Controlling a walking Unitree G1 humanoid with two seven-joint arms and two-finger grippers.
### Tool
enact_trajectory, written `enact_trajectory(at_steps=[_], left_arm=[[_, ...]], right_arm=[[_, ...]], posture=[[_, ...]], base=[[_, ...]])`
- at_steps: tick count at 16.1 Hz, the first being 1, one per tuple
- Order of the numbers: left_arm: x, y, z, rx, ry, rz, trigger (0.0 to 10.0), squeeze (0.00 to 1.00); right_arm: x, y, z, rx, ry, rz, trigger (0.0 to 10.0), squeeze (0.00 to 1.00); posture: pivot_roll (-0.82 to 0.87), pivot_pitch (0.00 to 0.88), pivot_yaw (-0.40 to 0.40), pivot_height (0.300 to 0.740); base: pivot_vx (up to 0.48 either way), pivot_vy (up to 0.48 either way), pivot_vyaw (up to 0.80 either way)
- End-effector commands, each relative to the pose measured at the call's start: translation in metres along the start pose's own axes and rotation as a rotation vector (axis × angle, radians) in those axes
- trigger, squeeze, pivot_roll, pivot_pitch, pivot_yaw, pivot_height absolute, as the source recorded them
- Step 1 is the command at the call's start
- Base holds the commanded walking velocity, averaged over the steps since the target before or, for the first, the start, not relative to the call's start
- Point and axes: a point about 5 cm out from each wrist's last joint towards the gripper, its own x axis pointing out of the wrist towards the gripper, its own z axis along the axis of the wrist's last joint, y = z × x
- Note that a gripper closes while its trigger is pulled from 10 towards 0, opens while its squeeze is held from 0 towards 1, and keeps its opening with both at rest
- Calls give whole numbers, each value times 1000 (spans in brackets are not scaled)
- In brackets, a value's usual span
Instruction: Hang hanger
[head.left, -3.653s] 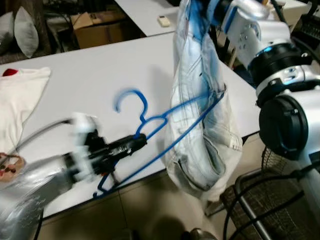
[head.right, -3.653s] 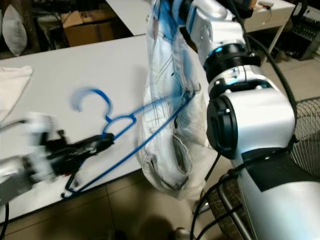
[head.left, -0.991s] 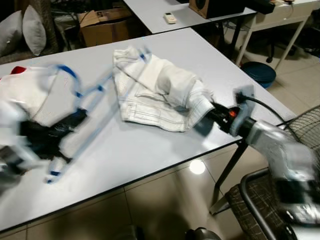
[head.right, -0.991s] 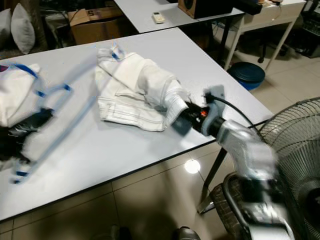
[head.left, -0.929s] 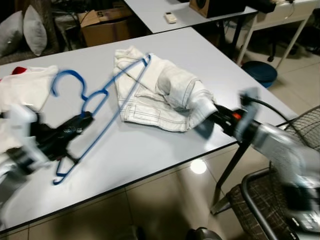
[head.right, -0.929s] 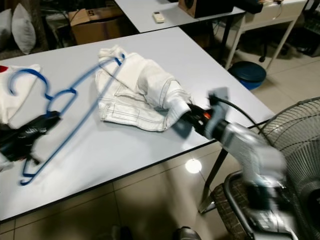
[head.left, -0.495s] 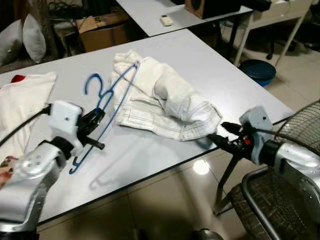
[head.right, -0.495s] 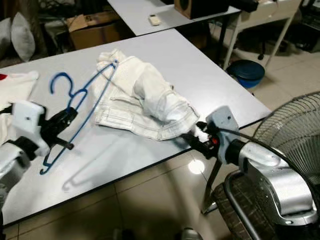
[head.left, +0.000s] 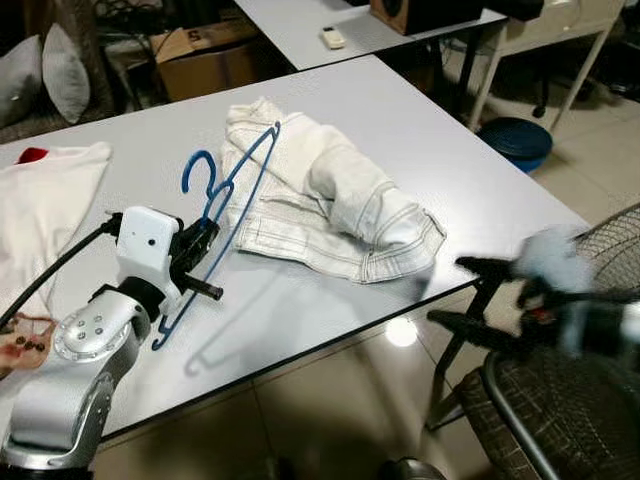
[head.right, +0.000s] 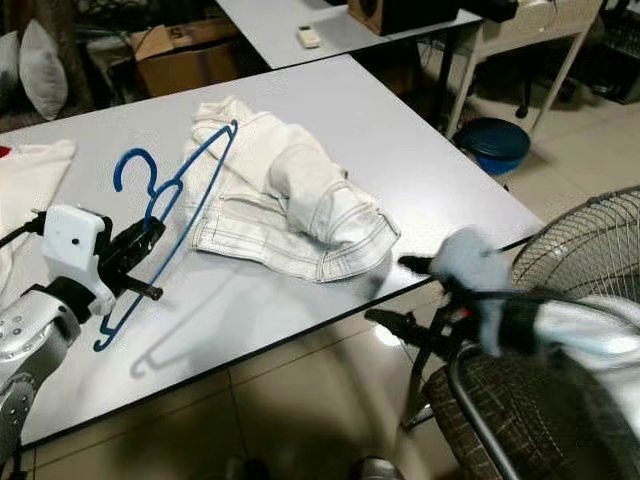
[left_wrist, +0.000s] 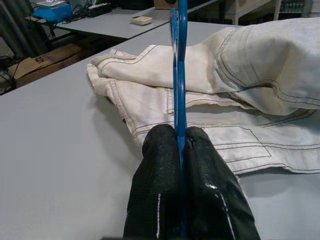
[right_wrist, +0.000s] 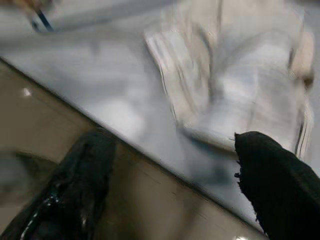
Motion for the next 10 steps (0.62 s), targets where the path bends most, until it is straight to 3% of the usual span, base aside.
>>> enact_trajectory(at_steps=[1,2,3,5,6,7,8,10], left_arm=[[-3,2,9,13,-28,-28,10000,0],[-6,-6,10,7,-46,-112,10000,0],[-8,-12,11,15,-61,-199,10000,0],[-8,-8,18,54,-48,-281,10000,0],[-7,4,28,94,-45,-326,10000,0],[-5,14,37,138,-41,-367,10000,0],[-7,23,49,245,3,-514,10000,0],[-5,26,61,303,25,-592,10000,0]], right_arm=[[0,2,14,-5,-89,10,10000,0],[5,-2,24,-28,-190,-34,10000,0],[13,-12,35,-92,-283,-162,10000,0],[18,-13,44,-100,-309,-113,10000,0],[16,-15,53,-115,-330,-33,10000,0],[14,-20,62,-137,-356,14,10000,1000],[17,-30,74,-213,-349,105,10000,1000],[22,-33,81,-284,-315,181,10000,1000]], posture=[[-97,104,86,740],[-104,88,106,740],[-106,82,114,740],[-96,81,106,740],[-90,88,92,740],[-90,96,77,740],[-100,87,80,740],[-94,81,84,740]], base=[[0,0,0],[0,0,0],[0,0,0],[0,0,0],[0,0,0],[0,0,0],[0,0,0],[0,0,0]])
